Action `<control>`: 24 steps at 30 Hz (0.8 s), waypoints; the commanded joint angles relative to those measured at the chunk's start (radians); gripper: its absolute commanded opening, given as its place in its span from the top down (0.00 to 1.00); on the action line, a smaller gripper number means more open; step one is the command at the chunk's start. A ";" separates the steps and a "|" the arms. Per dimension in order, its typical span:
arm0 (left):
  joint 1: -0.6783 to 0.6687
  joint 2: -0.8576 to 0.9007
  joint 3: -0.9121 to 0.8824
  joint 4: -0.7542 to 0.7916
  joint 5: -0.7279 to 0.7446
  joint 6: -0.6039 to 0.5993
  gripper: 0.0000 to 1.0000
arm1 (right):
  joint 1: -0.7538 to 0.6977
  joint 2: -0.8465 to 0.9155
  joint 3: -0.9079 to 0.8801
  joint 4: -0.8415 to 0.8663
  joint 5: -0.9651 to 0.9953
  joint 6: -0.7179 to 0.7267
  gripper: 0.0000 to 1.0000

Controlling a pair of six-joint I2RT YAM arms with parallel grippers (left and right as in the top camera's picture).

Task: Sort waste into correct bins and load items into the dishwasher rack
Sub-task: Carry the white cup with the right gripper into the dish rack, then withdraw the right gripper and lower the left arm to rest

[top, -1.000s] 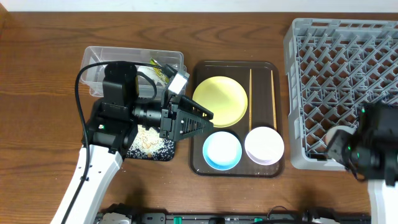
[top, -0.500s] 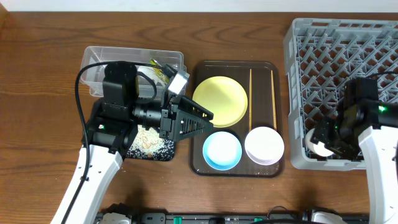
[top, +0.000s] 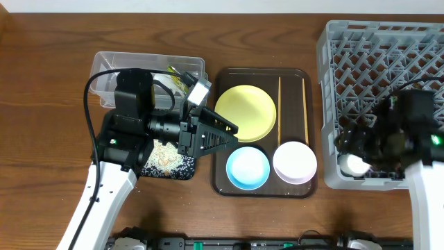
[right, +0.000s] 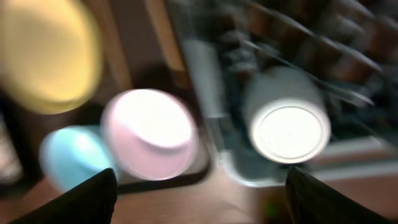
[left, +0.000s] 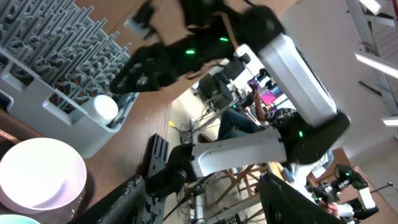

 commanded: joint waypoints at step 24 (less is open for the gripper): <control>0.001 -0.018 0.022 -0.185 -0.378 -0.051 0.47 | 0.227 -0.227 0.027 0.044 -0.196 -0.149 0.19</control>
